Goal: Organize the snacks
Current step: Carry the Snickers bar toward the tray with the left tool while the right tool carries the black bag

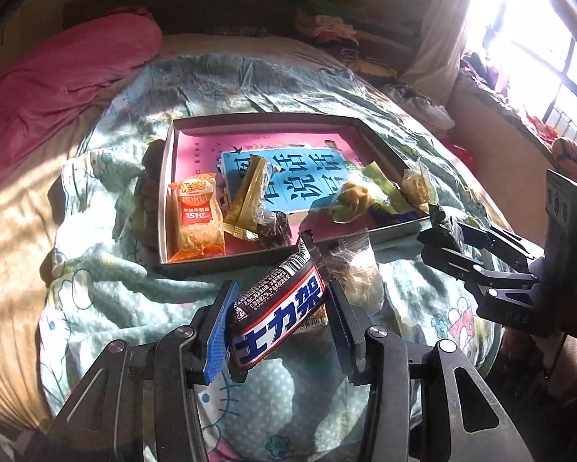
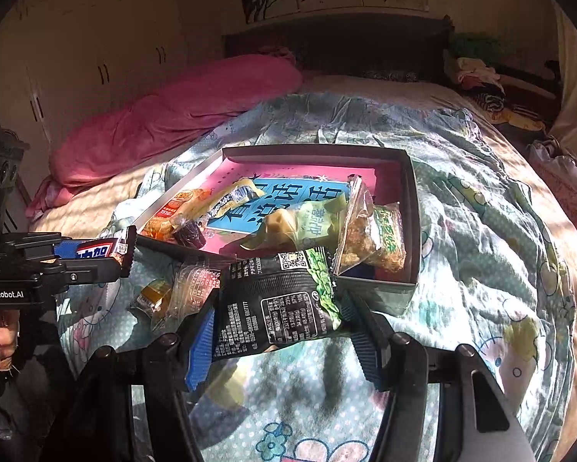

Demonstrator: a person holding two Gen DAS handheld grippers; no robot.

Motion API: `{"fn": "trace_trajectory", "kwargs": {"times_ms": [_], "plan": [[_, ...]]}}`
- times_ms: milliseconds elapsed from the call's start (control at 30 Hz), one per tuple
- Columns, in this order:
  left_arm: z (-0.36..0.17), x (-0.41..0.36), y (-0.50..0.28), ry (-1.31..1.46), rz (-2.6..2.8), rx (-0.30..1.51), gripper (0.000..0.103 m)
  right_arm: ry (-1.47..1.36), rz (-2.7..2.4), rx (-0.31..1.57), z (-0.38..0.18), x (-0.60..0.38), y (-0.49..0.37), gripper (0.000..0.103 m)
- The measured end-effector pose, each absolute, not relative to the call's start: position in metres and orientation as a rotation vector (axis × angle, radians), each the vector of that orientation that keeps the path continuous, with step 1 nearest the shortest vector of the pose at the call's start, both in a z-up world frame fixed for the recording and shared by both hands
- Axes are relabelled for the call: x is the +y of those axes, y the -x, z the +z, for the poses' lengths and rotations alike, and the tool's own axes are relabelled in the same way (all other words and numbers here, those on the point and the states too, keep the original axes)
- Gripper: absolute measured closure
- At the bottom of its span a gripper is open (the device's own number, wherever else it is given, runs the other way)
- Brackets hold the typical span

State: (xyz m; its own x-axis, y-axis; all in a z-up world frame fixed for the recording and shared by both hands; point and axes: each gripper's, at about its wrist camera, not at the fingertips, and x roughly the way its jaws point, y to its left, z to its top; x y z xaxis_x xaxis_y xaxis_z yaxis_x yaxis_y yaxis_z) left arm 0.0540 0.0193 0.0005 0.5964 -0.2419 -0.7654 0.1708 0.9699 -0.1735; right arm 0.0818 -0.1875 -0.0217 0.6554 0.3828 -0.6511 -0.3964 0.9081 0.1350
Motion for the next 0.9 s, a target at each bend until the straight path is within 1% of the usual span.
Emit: {"fn": "trace_trajectory", "kwargs": {"times_ms": [900], "plan": [[-0.003,0.027,-0.102,0.104,-0.106,0.878,0.055,-0.02,0.427,0.651,-0.009,-0.192,-0.104,0.041]]}}
